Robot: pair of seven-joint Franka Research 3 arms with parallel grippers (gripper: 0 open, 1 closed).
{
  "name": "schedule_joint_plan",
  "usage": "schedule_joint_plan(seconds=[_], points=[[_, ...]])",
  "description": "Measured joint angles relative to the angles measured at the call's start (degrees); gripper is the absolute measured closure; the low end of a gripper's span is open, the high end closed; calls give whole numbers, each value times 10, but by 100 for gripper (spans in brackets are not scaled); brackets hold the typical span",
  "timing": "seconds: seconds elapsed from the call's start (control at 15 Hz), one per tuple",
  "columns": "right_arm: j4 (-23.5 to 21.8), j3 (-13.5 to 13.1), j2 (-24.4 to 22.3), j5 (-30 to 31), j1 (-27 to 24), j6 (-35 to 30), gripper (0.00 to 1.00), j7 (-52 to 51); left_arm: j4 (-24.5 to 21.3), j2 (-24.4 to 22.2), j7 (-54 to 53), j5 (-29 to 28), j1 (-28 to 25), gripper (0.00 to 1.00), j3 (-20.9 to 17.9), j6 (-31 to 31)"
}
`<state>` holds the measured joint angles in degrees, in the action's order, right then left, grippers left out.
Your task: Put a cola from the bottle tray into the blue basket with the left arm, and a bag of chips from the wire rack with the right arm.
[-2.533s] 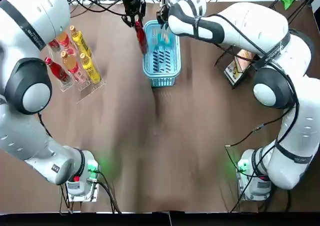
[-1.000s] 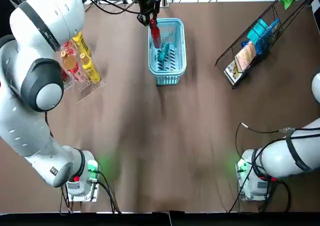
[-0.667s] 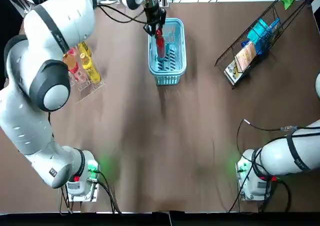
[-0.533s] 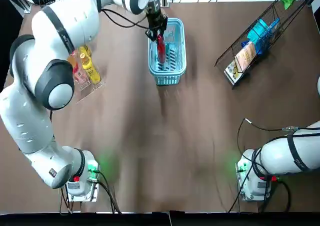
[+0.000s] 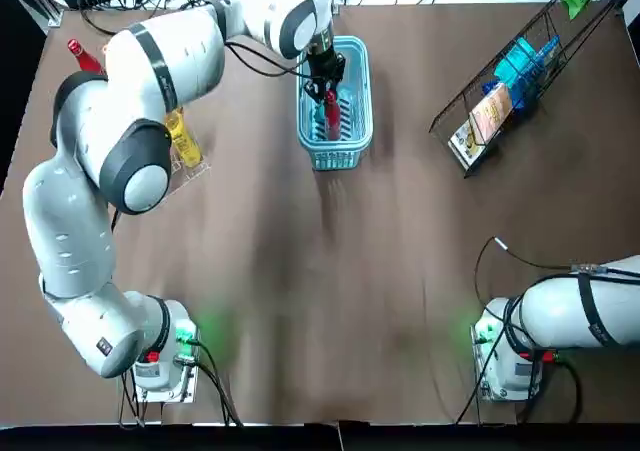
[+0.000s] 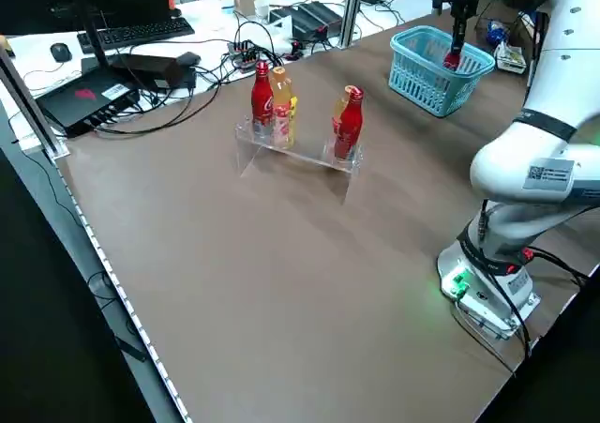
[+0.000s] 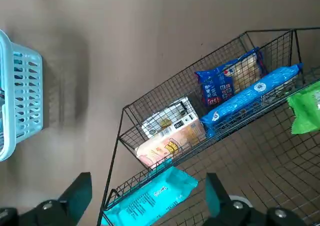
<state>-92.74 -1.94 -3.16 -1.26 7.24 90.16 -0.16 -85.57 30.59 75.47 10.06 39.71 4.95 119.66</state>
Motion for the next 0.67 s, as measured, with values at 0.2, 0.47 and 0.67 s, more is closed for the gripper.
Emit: schedule_joint_plan(seconds=[0.2,0.47,0.67], points=[[-1,0,-1,1,-1,0,0,0,0,13,0,0,1,67,0,17],[-3,0,-1,2,-8,0,0,0,0,23,0,0,11,67,-1,17],[-7,0,-1,2,-12,2,0,0,0,28,0,0,15,67,-2,17]])
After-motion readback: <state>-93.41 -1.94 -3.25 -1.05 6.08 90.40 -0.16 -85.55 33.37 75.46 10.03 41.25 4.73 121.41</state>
